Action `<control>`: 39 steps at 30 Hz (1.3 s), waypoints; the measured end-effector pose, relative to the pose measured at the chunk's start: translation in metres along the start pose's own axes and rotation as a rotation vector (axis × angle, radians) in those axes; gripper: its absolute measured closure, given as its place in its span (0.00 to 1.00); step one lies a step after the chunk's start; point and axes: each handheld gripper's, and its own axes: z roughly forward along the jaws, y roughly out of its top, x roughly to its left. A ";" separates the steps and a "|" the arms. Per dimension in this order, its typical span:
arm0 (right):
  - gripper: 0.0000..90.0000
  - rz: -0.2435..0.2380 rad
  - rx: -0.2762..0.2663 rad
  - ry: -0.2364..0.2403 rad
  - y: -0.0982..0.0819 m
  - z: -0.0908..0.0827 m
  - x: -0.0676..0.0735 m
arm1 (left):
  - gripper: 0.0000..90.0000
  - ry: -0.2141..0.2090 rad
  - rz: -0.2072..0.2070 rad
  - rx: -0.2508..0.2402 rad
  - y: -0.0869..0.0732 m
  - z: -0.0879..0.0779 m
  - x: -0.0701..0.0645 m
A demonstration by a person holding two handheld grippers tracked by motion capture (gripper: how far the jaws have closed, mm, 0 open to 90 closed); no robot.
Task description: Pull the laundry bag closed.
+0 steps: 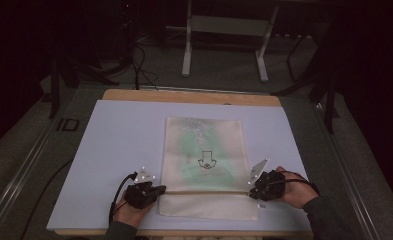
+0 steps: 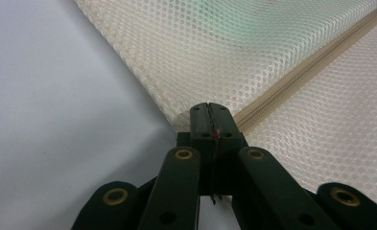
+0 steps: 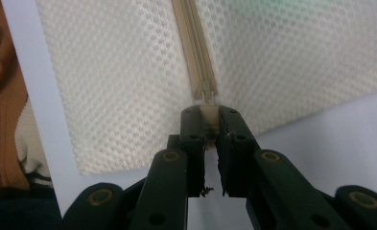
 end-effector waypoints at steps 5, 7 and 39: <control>0.91 0.019 -0.029 0.013 -0.005 -0.001 -0.001 | 0.99 0.003 0.002 0.000 0.000 0.000 0.000; 0.91 0.019 -0.028 0.014 -0.005 0.001 -0.001 | 0.99 0.003 0.003 0.000 0.000 0.000 0.000; 0.80 0.090 -0.062 -0.033 -0.022 -0.006 -0.005 | 0.90 -0.041 0.004 -0.022 -0.001 -0.002 0.002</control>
